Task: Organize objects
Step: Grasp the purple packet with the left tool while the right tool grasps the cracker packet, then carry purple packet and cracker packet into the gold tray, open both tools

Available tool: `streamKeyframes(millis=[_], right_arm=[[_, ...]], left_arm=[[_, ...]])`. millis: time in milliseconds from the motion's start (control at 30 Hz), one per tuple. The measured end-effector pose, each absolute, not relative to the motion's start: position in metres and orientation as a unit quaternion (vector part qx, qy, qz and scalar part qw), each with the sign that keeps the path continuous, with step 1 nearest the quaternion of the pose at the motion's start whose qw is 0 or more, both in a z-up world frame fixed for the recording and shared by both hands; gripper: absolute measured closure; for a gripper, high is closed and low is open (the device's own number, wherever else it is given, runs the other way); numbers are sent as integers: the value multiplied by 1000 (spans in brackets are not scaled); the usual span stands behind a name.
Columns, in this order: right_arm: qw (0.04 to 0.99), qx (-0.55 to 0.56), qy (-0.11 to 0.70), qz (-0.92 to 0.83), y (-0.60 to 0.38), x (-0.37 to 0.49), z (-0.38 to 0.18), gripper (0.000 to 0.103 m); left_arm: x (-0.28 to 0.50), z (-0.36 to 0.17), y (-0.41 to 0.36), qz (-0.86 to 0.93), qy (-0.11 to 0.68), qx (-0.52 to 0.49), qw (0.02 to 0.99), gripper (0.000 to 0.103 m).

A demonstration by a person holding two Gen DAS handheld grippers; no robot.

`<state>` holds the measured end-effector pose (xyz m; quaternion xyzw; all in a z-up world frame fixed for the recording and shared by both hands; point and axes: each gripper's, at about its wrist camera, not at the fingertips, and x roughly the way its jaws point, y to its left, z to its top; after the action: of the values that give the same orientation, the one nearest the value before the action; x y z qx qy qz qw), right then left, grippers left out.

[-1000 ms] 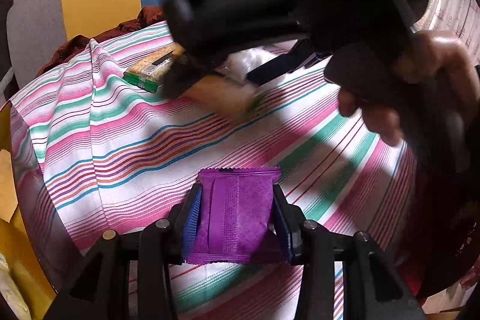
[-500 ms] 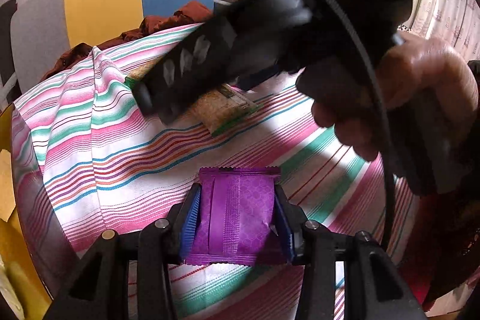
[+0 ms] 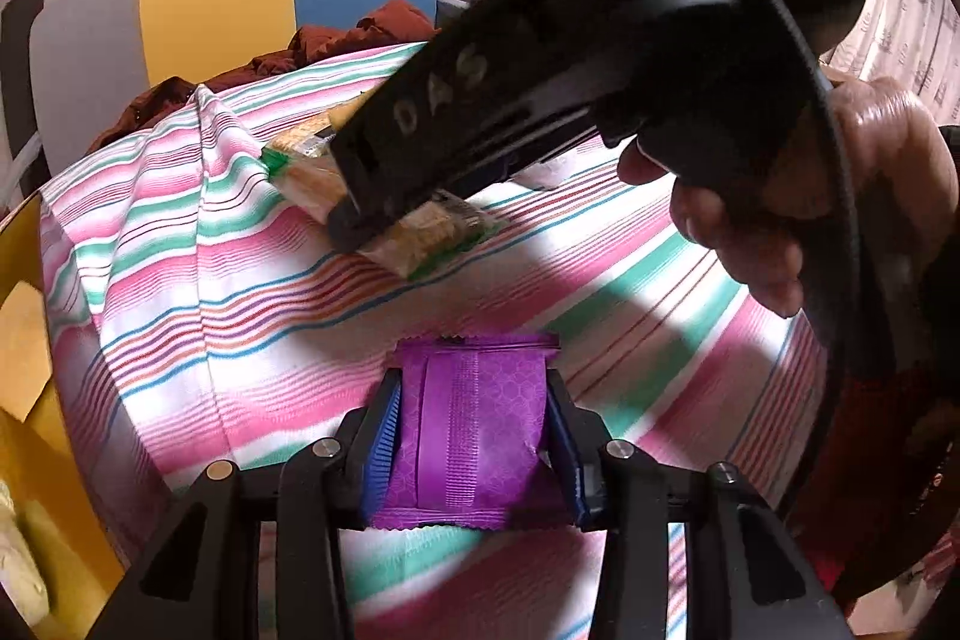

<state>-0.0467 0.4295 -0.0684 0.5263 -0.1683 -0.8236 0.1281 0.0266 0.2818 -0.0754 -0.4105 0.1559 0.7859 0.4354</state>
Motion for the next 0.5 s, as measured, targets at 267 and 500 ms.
streamKeyframes(millis=[267,500], right_arm=[[182,487,-211,-828,424,-33,-49,58],[167,485,-180,-839,414,-34,-45,58]], left_arm=[[45,-51,260,790,144,-399,442,59],[51,-13,220,824,94,-383,407,59]])
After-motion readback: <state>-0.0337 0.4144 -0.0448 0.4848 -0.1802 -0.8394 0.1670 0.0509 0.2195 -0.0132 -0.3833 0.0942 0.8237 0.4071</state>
